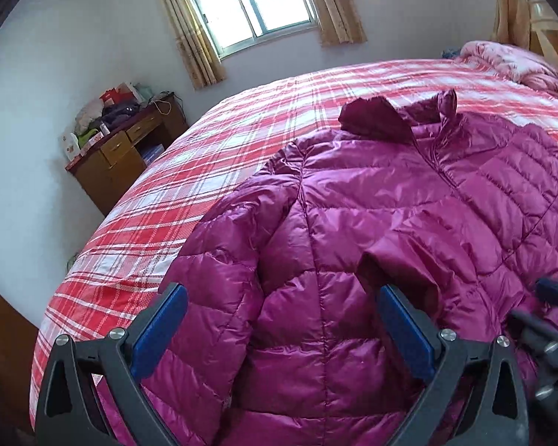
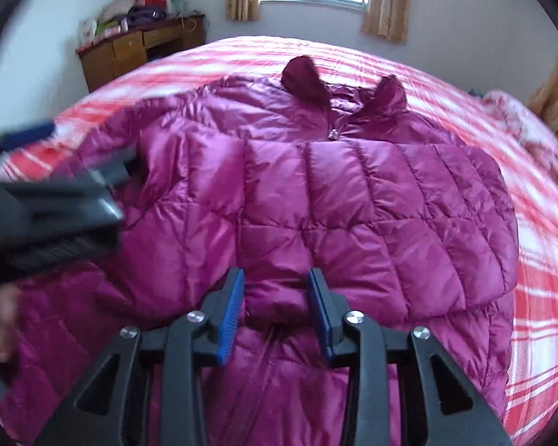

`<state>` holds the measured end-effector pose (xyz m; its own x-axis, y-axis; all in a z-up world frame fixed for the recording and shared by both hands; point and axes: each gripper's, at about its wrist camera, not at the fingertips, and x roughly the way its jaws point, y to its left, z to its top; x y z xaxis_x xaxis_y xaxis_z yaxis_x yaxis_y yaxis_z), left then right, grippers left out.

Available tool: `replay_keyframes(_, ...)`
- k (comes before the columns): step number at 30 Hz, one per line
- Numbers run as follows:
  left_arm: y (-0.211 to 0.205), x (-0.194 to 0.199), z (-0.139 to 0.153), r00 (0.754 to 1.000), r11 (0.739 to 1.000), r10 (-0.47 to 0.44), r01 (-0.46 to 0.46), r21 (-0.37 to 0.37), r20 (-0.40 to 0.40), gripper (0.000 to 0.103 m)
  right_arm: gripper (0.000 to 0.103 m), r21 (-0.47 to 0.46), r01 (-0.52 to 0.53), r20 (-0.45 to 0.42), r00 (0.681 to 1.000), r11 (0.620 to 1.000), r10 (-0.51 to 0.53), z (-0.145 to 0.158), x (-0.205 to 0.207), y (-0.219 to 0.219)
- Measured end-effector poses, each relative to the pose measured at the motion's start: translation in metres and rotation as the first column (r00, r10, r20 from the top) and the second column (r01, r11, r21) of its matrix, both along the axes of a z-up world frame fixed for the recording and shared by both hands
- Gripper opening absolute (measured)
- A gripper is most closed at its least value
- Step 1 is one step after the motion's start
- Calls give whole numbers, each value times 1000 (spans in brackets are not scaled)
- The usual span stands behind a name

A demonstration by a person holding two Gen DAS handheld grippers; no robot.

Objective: Fold large clothes
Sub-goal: 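Fold the grasped sleeve across the jacket body toward the left tool, then open the right tool and release the sleeve on the jacket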

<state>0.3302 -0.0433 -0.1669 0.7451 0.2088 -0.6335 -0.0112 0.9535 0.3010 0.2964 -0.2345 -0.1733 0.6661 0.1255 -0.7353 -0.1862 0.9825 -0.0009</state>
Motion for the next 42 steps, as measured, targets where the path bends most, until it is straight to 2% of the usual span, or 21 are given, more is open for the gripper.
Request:
replay_keyframes(4, -4, -11, 34, 994, 999, -16, 21, -40, 105, 102, 37, 51, 123, 116, 985, 991, -128, 36, 2, -54)
replay_keyframes(6, -18, -15, 50, 988, 997, -51, 59, -50, 149, 102, 37, 65, 227, 140, 962, 972, -234, 43, 19, -85)
replay_keyframes(8, -37, -12, 53, 982, 994, -97, 103, -26, 164, 102, 34, 81, 288, 135, 945, 954, -297, 44, 38, -107)
replay_keyframes(10, -54, 1, 40, 983, 994, -108, 105, 27, 151, 102, 30, 103, 294, 117, 945, 950, -305, 37, 58, -122)
replay_keyframes(12, -62, 20, 20, 987, 994, -81, 70, 89, 136, 102, 30, 116, 288, 77, 952, 951, -297, 24, 75, -131)
replay_keyframes(14, -63, 41, -4, 995, 991, -42, 30, 130, 87, 102, 30, 123, 311, 41, 947, 942, -318, 12, 86, -143)
replay_keyframes(16, -55, 59, -24, 1000, 993, -6, 6, 115, 5, 102, 30, 113, 330, -6, 943, 937, -332, -2, 92, -148)
replay_keyframes(18, -45, 69, -37, 998, 999, 6, -3, 54, -61, 102, 27, 124, 336, -27, 942, 933, -336, -12, 86, -162)
replay_keyframes(23, -27, 79, -44, 993, 997, -7, -2, -79, -117, 102, 22, 164, 357, -51, 934, 920, -354, -23, 78, -174)
replay_keyframes(25, -22, 81, -46, 992, 994, -5, -9, -109, -126, 102, 21, 162, 366, -56, 931, 916, -362, -23, 79, -174)
replay_keyframes(28, -25, 77, -42, 995, 997, 19, -27, -76, -98, 102, 17, 117, 387, -17, 922, 915, -388, -14, 76, -169)
replay_keyframes(30, -27, 69, -29, 999, 998, 38, -39, -46, -21, 102, 20, 117, 398, 46, 913, 910, -405, 1, 68, -166)
replay_keyframes(32, -28, 61, -18, 998, 998, 36, -33, -56, 48, 102, 24, 113, 389, 112, 909, 914, -401, 17, 66, -160)
replay_keyframes(34, -31, 67, -22, 999, 999, 33, -32, -39, 28, 102, 24, 98, 357, 145, 918, 929, -368, 25, 76, -152)
replay_keyframes(37, -33, 80, -36, 997, 999, 39, -41, -20, -65, 102, 25, 45, 322, 105, 940, 946, -325, 14, 105, -141)
replay_keyframes(40, -29, 81, -37, 996, 998, 31, -36, -52, -87, 102, 25, -3, 334, 22, 942, 943, -334, -13, 125, -145)
replay_keyframes(42, -29, 83, -39, 996, 998, 25, -30, -53, -91, 102, 25, 34, 343, -13, 939, 939, -343, -23, 127, -152)
